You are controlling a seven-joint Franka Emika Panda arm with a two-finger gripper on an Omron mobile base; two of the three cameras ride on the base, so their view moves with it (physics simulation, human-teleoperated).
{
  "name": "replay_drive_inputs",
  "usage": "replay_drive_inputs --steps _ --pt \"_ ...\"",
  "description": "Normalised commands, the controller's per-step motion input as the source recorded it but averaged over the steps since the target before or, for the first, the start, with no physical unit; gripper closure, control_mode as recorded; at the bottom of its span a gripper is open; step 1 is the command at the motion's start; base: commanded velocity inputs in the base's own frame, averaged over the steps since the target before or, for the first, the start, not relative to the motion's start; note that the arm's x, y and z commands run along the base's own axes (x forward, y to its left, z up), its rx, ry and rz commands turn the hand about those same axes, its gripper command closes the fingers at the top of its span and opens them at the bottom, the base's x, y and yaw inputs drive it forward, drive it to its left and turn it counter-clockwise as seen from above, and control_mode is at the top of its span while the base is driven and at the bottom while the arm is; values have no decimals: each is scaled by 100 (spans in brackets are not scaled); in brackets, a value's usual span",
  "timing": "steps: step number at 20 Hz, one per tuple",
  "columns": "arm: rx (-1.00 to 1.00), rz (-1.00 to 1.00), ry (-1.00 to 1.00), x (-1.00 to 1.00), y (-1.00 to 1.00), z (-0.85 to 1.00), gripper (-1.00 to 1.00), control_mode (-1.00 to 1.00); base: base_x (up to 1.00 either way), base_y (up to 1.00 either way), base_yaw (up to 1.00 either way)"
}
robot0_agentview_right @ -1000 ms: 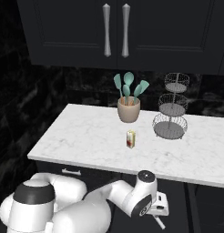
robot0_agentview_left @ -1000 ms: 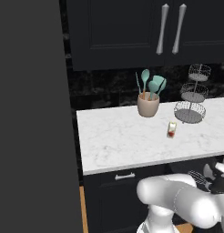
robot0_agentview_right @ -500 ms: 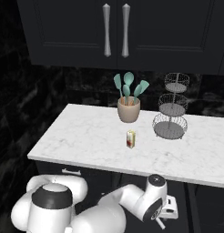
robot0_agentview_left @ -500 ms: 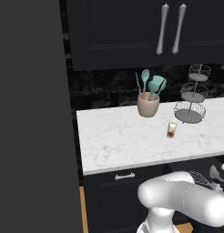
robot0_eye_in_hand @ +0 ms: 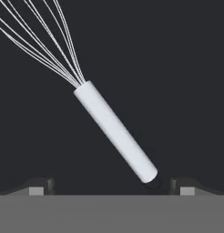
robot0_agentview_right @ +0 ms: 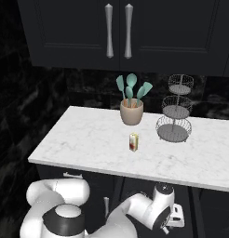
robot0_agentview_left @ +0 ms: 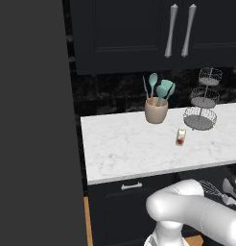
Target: Pick the whisk from the drawer and place it on the counter.
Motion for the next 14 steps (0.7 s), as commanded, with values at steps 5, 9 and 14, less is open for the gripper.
replay_drive_inputs --steps 5,9,14 --pt "0 0 0 0 0 -27 -100 -100 0 0 0" --pt "0 0 0 4 -3 -25 -100 -100 0 0 0" --pt "0 0 0 11 -19 -2 -100 -100 0 0 0"
